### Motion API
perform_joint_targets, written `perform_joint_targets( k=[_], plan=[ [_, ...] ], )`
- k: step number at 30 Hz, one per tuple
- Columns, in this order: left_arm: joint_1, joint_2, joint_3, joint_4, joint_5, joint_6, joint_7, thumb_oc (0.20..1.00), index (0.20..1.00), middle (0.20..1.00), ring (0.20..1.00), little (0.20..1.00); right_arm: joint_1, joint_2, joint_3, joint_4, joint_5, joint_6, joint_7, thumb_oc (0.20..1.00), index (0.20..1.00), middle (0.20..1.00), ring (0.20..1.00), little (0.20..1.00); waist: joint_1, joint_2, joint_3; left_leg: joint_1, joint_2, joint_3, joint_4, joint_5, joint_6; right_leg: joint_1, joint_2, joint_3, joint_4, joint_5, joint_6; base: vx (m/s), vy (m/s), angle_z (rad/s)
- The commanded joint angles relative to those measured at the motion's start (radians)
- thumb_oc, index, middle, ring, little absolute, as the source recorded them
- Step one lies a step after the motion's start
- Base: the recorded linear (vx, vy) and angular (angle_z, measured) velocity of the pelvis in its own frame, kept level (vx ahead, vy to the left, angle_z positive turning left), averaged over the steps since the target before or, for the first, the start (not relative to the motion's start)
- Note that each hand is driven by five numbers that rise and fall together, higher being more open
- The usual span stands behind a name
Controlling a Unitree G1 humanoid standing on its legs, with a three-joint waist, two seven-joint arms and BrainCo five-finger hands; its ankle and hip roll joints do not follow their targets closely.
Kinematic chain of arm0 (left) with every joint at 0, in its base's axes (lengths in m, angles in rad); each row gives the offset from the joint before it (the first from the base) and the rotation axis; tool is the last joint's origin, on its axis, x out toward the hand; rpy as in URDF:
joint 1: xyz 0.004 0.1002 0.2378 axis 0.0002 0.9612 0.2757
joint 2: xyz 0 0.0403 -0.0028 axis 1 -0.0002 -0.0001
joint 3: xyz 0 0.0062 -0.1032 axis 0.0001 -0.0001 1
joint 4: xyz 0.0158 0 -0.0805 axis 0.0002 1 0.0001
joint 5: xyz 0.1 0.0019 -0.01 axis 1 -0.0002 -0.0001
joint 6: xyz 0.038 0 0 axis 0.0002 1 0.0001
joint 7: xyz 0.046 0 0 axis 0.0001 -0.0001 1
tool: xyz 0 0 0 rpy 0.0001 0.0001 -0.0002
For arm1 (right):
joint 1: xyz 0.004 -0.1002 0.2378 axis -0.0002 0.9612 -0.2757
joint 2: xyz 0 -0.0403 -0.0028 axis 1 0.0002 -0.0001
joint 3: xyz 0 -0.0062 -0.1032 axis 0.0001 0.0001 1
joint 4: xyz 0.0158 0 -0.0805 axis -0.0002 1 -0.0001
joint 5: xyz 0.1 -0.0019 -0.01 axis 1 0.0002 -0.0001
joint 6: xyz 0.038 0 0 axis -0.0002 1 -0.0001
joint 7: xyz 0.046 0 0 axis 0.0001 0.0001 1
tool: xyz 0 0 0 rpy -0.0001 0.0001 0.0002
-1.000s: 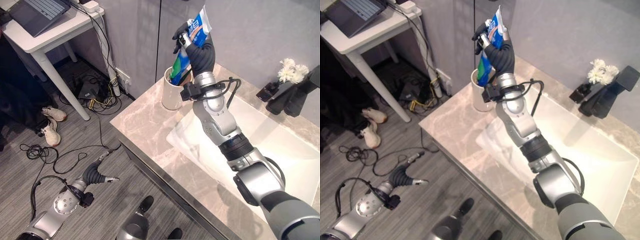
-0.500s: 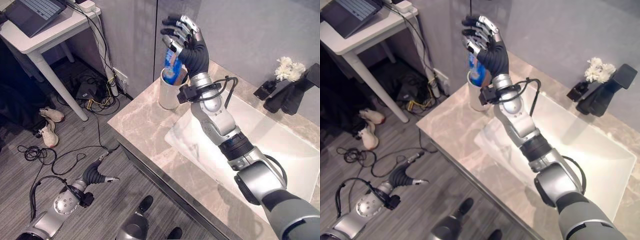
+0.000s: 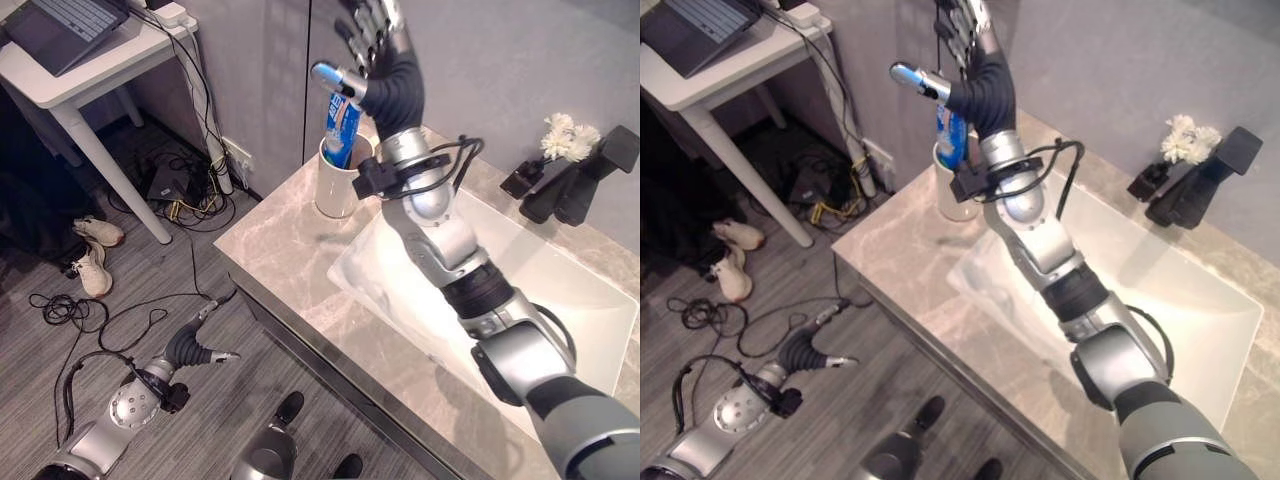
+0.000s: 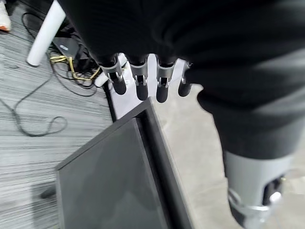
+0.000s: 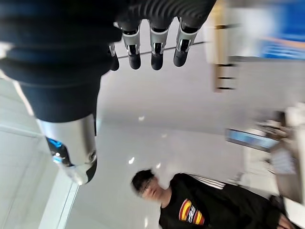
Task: Put brush and paste in cup on sink, flatten towel.
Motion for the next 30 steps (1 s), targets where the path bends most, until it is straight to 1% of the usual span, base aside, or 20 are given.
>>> perform_joint_targets(
  k=[1,3,4,6,7,8,9,11,15,17,18,20,21,22,23,24,26,27,28,30],
  plan=[
    [0.056,0.046,0.081,-0.089,-0.016,-0.069,-0.001,1.0,1.0,1.0,1.0,1.0,0.044,-0.112,-0.149,-0.075,-0.082,-0.096,-0.051,1.0,1.0,1.0,1.0,1.0,-0.049,-0.009,-0.078,0.002,-0.004,0.048,-0.035,0.017,0.032,0.027,-0.036,0.065,0.01,0.106,0.041,0.0,0.0,0.0],
    [0.105,0.065,0.14,-0.157,-0.037,-0.082,-0.017,1.0,1.0,1.0,1.0,1.0,0.2,-0.213,-0.302,-0.151,-0.123,-0.12,-0.079,1.0,1.0,1.0,1.0,1.0,-0.083,-0.008,-0.087,0.01,0.001,0.054,-0.035,0.011,0.031,0.027,-0.033,0.072,0.018,0.103,0.043,0.0,0.015,-0.19],
    [0.155,0.083,0.192,-0.204,-0.054,-0.097,-0.039,1.0,1.0,1.0,1.0,1.0,0.373,-0.266,-0.46,-0.179,-0.143,-0.145,-0.093,1.0,1.0,1.0,1.0,1.0,-0.113,-0.006,-0.097,0.02,0.005,0.063,-0.035,0.005,0.031,0.026,-0.03,0.083,0.021,0.1,0.046,-0.02,0.026,-0.21],
    [0.176,0.085,0.217,-0.221,-0.066,-0.1,-0.043,1.0,1.0,1.0,1.0,1.0,0.443,-0.269,-0.524,-0.196,-0.144,-0.154,-0.099,1.0,1.0,1.0,1.0,1.0,-0.123,-0.005,-0.102,0.021,0.007,0.067,-0.035,0.004,0.031,0.024,-0.03,0.088,0.019,0.101,0.047,0.0,0.02,-0.18],
    [0.217,0.081,0.285,-0.258,-0.09,-0.11,-0.055,1.0,1.0,1.0,1.0,1.0,0.583,-0.331,-0.666,-0.178,-0.186,-0.16,-0.122,1.0,1.0,1.0,1.0,1.0,-0.157,0.008,-0.106,0.026,0.012,0.079,-0.035,0.003,0.031,0.022,-0.03,0.101,0.017,0.1,0.049,-0.01,0.023,-0.39],
    [0.242,0.082,0.318,-0.277,-0.097,-0.11,-0.058,1.0,1.0,1.0,1.0,1.0,0.651,-0.341,-0.738,-0.172,-0.197,-0.161,-0.133,1.0,1.0,1.0,1.0,1.0,-0.171,0.011,-0.11,0.029,0.015,0.088,-0.035,-0.001,0.032,0.021,-0.03,0.108,0.016,0.101,0.05,0.0,0.023,-0.35],
    [0.253,0.089,0.323,-0.289,-0.1,-0.106,-0.062,1.0,1.0,1.0,1.0,1.0,0.671,-0.336,-0.752,-0.181,-0.195,-0.163,-0.132,1.0,1.0,1.0,1.0,1.0,-0.164,0.007,-0.113,0.029,0.015,0.089,-0.035,-0.002,0.032,0.021,-0.03,0.109,0.016,0.101,0.05,-0.02,0.006,-0.26],
    [0.329,0.065,0.428,-0.337,-0.13,-0.11,-0.07,1.0,1.0,1.0,1.0,1.0,0.853,-0.311,-0.942,-0.141,-0.213,-0.162,-0.167,1.0,1.0,1.0,1.0,1.0,-0.2,0.029,-0.117,0.038,0.024,0.109,-0.035,-0.007,0.033,0.013,-0.031,0.134,0.011,0.102,0.05,-0.01,0.014,-0.26],
    [0.356,0.035,0.48,-0.348,-0.157,-0.106,-0.064,1.0,1.0,1.0,1.0,1.0,0.975,-0.258,-1.07,-0.004,-0.187,-0.163,-0.221,1.0,1.0,1.0,1.0,1.0,-0.226,0.047,-0.12,0.046,0.028,0.124,-0.035,-0.01,0.034,0.012,-0.031,0.153,0.008,0.101,0.049,-0.01,-0.009,-0.21],
    [0.354,-0.006,0.504,-0.34,-0.198,-0.1,-0.064,1.0,1.0,1.0,1.0,1.0,1.06,-0.21,-1.131,0.14,-0.189,-0.137,-0.262,1.0,1.0,1.0,1.0,1.0,-0.25,0.066,-0.118,0.048,0.031,0.132,-0.035,-0.008,0.034,0.01,-0.032,0.164,0.008,0.099,0.047,-0.03,-0.012,-0.09],
    [0.352,-0.013,0.505,-0.343,-0.209,-0.101,-0.066,0.592,0.592,0.592,0.592,0.592,1.083,-0.206,-1.135,0.198,-0.207,-0.121,-0.278,1.0,1.0,1.0,1.0,1.0,-0.253,0.074,-0.114,0.048,0.03,0.135,-0.035,0.002,0.035,0.007,-0.032,0.167,0.01,0.106,0.046,0.04,-0.029,-0.12],
    [0.351,-0.02,0.51,-0.345,-0.213,-0.104,-0.064,0.479,0.479,0.479,0.479,0.479,1.111,-0.207,-1.137,0.252,-0.213,-0.103,-0.278,1.0,1.0,1.0,1.0,1.0,-0.259,0.079,-0.117,0.053,0.032,0.138,-0.035,-0.008,0.034,0.01,-0.031,0.172,0.008,0.1,0.045,-0.01,-0.019,-0.15],
    [0.347,-0.03,0.509,-0.349,-0.22,-0.107,-0.065,0.36,0.36,0.36,0.36,0.36,1.136,-0.193,-1.133,0.332,-0.229,-0.074,-0.288,1.0,1.0,1.0,1.0,1.0,-0.27,0.087,-0.111,0.051,0.031,0.141,-0.035,0.002,0.036,0.004,-0.032,0.176,0.01,0.108,0.045,-0.07,-0.005,-0.16],
    [0.344,-0.033,0.507,-0.349,-0.228,-0.107,-0.063,0.319,0.319,0.319,0.319,0.319,1.137,-0.199,-1.121,0.391,-0.211,-0.072,-0.283,1.0,1.0,1.0,1.0,1.0,-0.273,0.093,-0.109,0.053,0.033,0.145,-0.035,0.001,0.037,0.002,-0.032,0.182,0.01,0.109,0.045,-0.05,-0.021,-0.15],
    [0.334,-0.046,0.503,-0.347,-0.245,-0.106,-0.058,0.206,0.206,0.206,0.206,0.206,1.136,-0.17,-1.101,0.546,-0.152,-0.053,-0.281,1.0,1.0,1.0,1.0,1.0,-0.28,0.103,-0.107,0.057,0.035,0.152,-0.035,-0.009,0.037,0.003,-0.032,0.189,0.007,0.104,0.045,-0.04,-0.027,-0.23],
    [0.33,-0.047,0.505,-0.343,-0.254,-0.107,-0.057,0.2,0.2,0.2,0.2,0.2,1.133,-0.187,-1.079,0.636,-0.133,-0.049,-0.263,1.0,1.0,1.0,1.0,1.0,-0.28,0.107,-0.101,0.055,0.035,0.159,-0.035,0.001,0.039,-0.004,-0.032,0.195,0.009,0.112,0.044,-0.01,-0.038,-0.4],
    [0.29,-0.077,0.48,-0.322,-0.317,-0.102,-0.065,0.2,0.2,0.2,0.2,0.2,1.092,-0.16,-0.99,0.993,0.014,-0.02,-0.188,1.0,1.0,1.0,1.0,1.0,-0.278,0.127,-0.087,0.055,0.034,0.164,-0.035,-0.008,0.039,-0.009,-0.033,0.208,0.003,0.108,0.044,-0.04,-0.031,-0.35],
    [0.283,-0.087,0.473,-0.317,-0.334,-0.098,-0.073,0.2,0.2,0.2,0.2,0.2,1.087,-0.16,-0.961,1.05,0.014,-0.002,-0.17,1.0,1.0,1.0,1.0,1.0,-0.275,0.133,-0.082,0.054,0.033,0.165,-0.035,-0.007,0.038,-0.011,-0.033,0.208,0.003,0.107,0.044,-0.06,-0.044,-0.2],
    [0.267,-0.107,0.456,-0.32,-0.347,-0.095,-0.085,0.2,0.2,0.2,0.2,0.2,1.061,-0.105,-0.865,1.185,0.024,0.046,-0.112,1.0,1.0,1.0,1.0,1.0,-0.262,0.149,-0.068,0.046,0.03,0.162,-0.035,-0.003,0.039,-0.017,-0.035,0.203,0.002,0.108,0.042,-0.05,-0.038,-0.18],
    [0.254,-0.12,0.442,-0.316,-0.356,-0.089,-0.089,0.2,0.2,0.2,0.2,0.2,1.032,-0.046,-0.763,1.288,0.014,0.09,-0.055,1.0,1.0,1.0,1.0,1.0,-0.251,0.159,-0.054,0.035,0.024,0.157,-0.035,0.003,0.04,-0.024,-0.035,0.198,0.001,0.11,0.042,-0.04,-0.04,-0.05]
  ],
)
